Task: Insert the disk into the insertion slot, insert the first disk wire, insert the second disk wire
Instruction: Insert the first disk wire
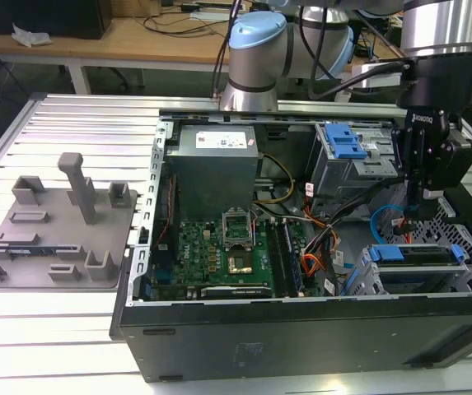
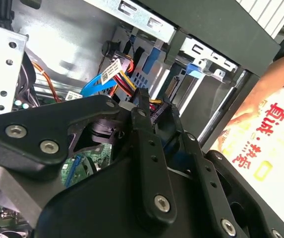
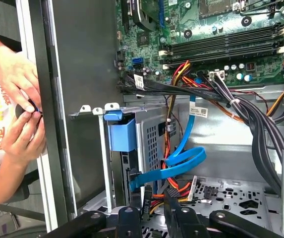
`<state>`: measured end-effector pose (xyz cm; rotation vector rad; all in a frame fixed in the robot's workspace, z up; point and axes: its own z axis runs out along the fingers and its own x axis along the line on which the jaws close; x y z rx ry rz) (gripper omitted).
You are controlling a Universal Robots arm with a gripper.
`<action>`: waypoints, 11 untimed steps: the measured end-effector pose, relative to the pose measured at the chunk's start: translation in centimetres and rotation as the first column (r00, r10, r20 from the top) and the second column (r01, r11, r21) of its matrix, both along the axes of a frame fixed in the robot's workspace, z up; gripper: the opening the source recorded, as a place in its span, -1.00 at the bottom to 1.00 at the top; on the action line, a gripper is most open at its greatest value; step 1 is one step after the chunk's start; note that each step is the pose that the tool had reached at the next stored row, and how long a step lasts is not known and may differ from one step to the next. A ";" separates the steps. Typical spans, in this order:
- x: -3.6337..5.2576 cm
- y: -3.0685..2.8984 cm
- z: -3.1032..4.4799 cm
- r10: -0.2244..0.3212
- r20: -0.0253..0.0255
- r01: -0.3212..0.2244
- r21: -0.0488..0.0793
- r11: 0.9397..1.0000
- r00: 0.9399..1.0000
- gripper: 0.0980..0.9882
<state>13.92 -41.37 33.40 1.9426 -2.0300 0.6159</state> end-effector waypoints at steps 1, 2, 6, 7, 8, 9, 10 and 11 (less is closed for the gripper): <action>0.00 0.08 -0.01 0.000 0.000 0.000 0.000 1.000 1.000 -0.50; 0.00 0.14 0.00 0.000 0.000 0.000 0.000 1.000 1.000 -0.50; 0.00 0.39 0.00 0.001 0.000 -0.001 0.000 1.000 1.000 -0.50; 0.00 0.41 0.00 0.001 0.000 -0.001 0.000 1.000 1.000 -0.50; 0.00 0.42 -0.01 0.001 0.000 -0.001 0.000 1.000 1.000 -0.50; 0.00 0.43 -0.01 0.001 0.000 -0.001 0.000 1.000 1.000 -0.68; 0.00 0.43 -0.01 0.001 0.000 -0.001 0.000 1.000 1.000 -0.68; 0.00 0.43 -0.01 0.001 0.000 -0.001 0.000 1.000 1.000 -0.85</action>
